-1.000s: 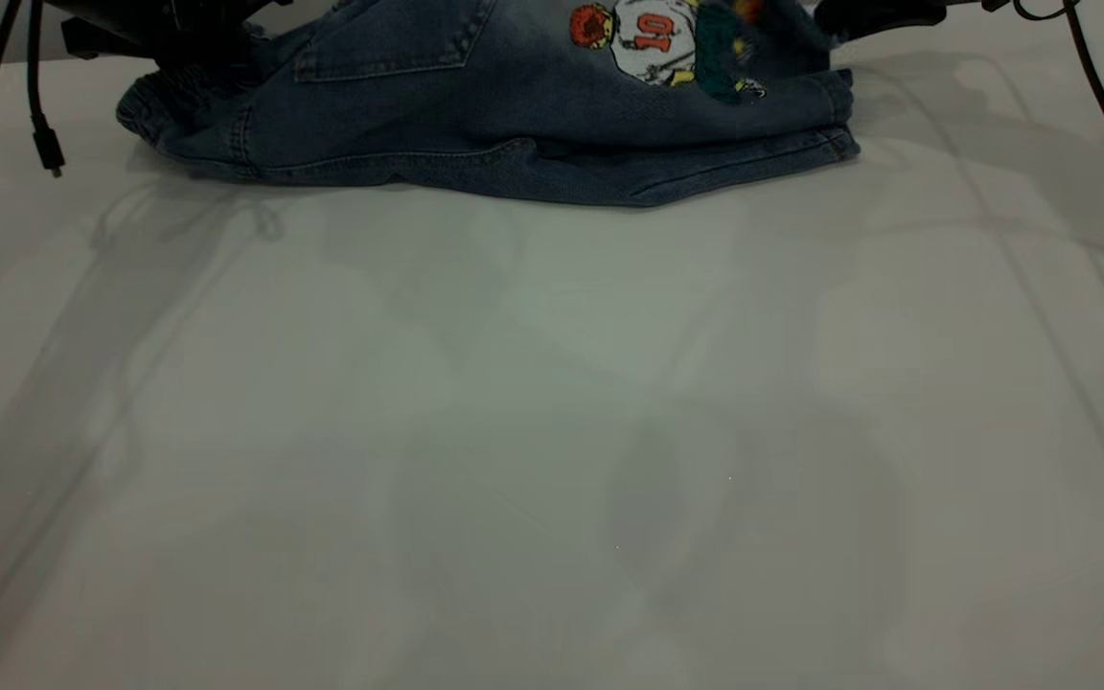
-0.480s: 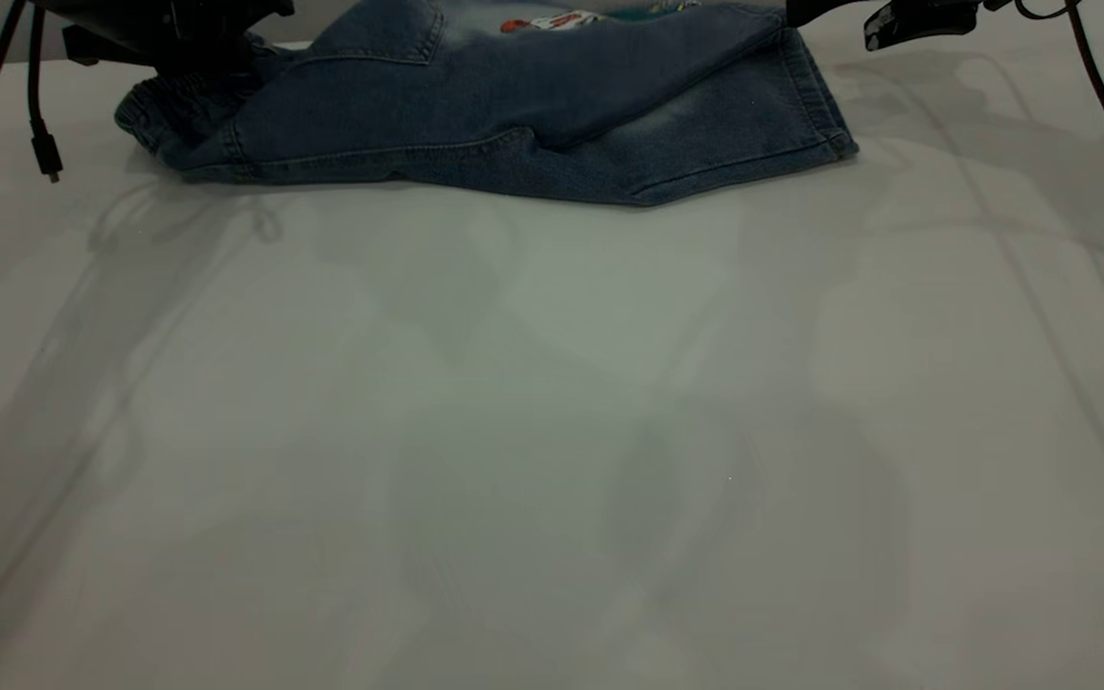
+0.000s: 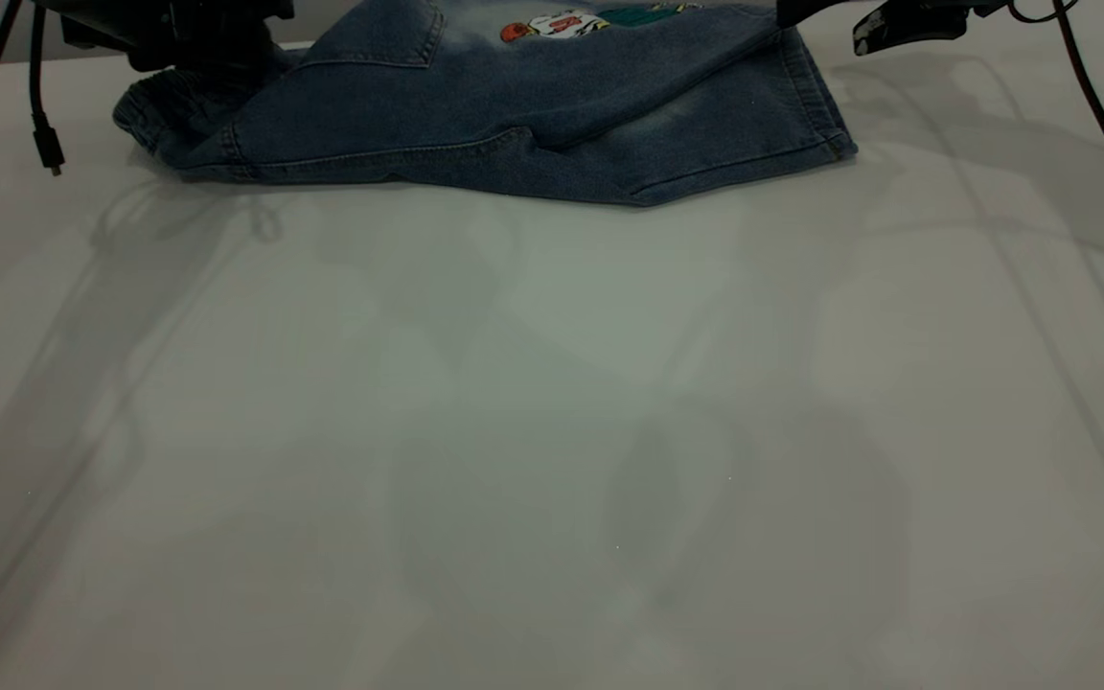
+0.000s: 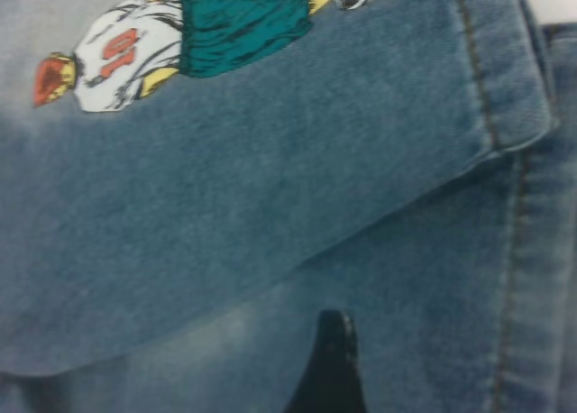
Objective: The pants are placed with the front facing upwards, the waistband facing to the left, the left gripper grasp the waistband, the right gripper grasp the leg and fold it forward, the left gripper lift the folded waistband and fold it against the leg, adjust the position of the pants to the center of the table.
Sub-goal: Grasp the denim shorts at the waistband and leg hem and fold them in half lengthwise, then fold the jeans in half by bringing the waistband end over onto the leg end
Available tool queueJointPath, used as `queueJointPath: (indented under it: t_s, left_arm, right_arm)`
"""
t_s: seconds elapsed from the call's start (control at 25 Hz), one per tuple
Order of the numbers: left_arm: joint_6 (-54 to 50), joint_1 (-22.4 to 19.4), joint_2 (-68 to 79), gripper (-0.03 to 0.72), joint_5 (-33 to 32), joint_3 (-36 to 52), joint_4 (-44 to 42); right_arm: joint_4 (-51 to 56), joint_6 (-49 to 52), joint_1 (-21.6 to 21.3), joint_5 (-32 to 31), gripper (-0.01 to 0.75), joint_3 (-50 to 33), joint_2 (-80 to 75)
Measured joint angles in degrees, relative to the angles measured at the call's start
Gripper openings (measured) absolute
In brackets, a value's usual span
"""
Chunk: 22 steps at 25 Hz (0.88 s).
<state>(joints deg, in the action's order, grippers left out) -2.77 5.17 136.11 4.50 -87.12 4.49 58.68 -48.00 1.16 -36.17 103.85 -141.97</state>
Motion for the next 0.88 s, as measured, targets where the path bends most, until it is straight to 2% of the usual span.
queueJointPath:
  t_s: [0.12, 0.2, 0.36, 0.6, 0.88]
  left_arm:
    - [0.0, 0.0, -0.1, 0.585, 0.3, 0.0, 0.0]
    - [0.0, 0.0, -0.8, 0.606, -0.2, 0.1, 0.0]
    - [-0.1, 0.0, -3.8, 0.607, -2.6, 0.1, 0.1]
    - [-0.4, -0.1, -9.7, 0.592, -10.4, 0.1, 0.1]
    - [-0.7, -5.1, -12.4, 0.593, -24.9, 0.0, 0.1]
  right_arm:
    - [0.2, 0.0, 0.0, -2.1, 0.557, 0.0, 0.4]
    - [0.2, 0.0, 0.0, -3.3, 0.557, 0.0, 1.1]
    - [0.1, 0.0, 0.0, -4.1, 0.557, 0.0, 2.7]
    - [-0.6, 0.0, 2.0, -5.2, 0.557, 0.0, 3.2]
    - [-5.1, 2.4, 5.8, -5.5, 0.557, 0.5, 3.3]
